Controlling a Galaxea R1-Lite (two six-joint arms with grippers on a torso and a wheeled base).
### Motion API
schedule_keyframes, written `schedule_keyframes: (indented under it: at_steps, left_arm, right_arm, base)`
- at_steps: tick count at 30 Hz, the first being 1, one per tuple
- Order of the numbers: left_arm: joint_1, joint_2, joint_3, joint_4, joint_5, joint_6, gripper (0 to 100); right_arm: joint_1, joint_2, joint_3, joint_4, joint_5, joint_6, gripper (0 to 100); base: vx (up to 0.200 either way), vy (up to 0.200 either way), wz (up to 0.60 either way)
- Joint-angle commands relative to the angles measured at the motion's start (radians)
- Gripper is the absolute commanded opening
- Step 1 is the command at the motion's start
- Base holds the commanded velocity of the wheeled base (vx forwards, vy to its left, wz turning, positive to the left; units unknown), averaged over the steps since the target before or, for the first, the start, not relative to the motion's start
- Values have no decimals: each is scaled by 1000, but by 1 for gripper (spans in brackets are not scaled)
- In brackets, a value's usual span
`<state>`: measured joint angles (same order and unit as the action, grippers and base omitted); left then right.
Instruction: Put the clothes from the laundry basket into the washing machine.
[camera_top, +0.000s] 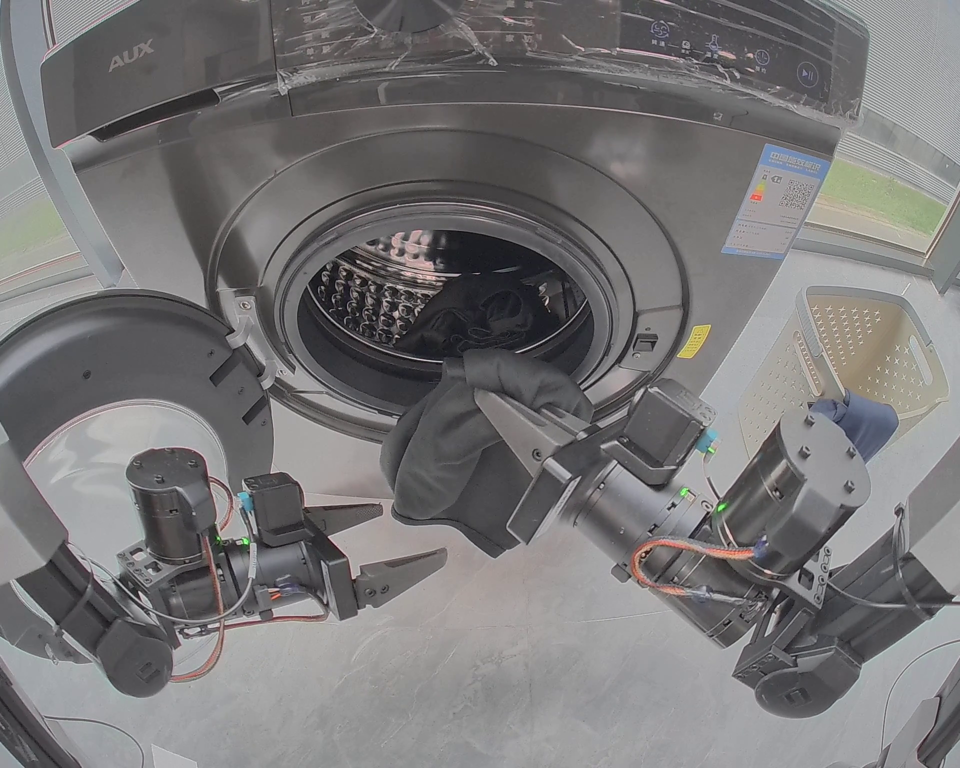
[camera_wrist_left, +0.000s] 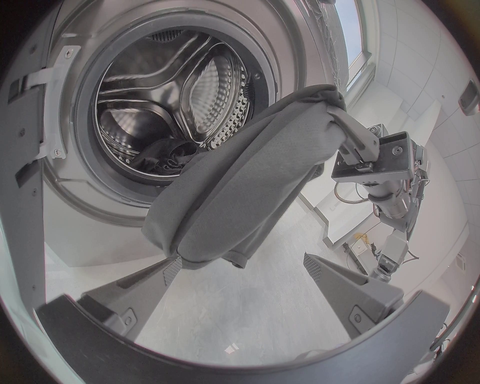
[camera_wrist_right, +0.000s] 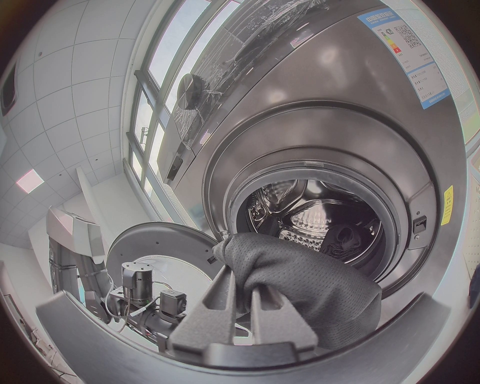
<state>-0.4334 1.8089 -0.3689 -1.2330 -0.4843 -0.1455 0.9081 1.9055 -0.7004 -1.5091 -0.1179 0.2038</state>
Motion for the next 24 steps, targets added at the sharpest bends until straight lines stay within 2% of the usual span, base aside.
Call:
schedule_keyframes:
  at_steps: [1,6,18,24]
  left_arm:
    - [-7,136,-11,-80,4,-14,100]
    - [-7,204,-41,-151,19,-14,100]
    - [-24,233,-107,-169,21,-19,100]
    - [-70,198,-82,-186,23,-51,100]
  right_arm:
    - [3,-2,2,-2,0,0,0]
    - [8,-2,4,-2,0,2,0]
    - [9,1,10,-13,0,0,0]
    - [8,12,12,-14,0,0,0]
  base:
    - [0,0,0]
    - [0,0,0]
    - [0,0,0]
    - [0,0,0]
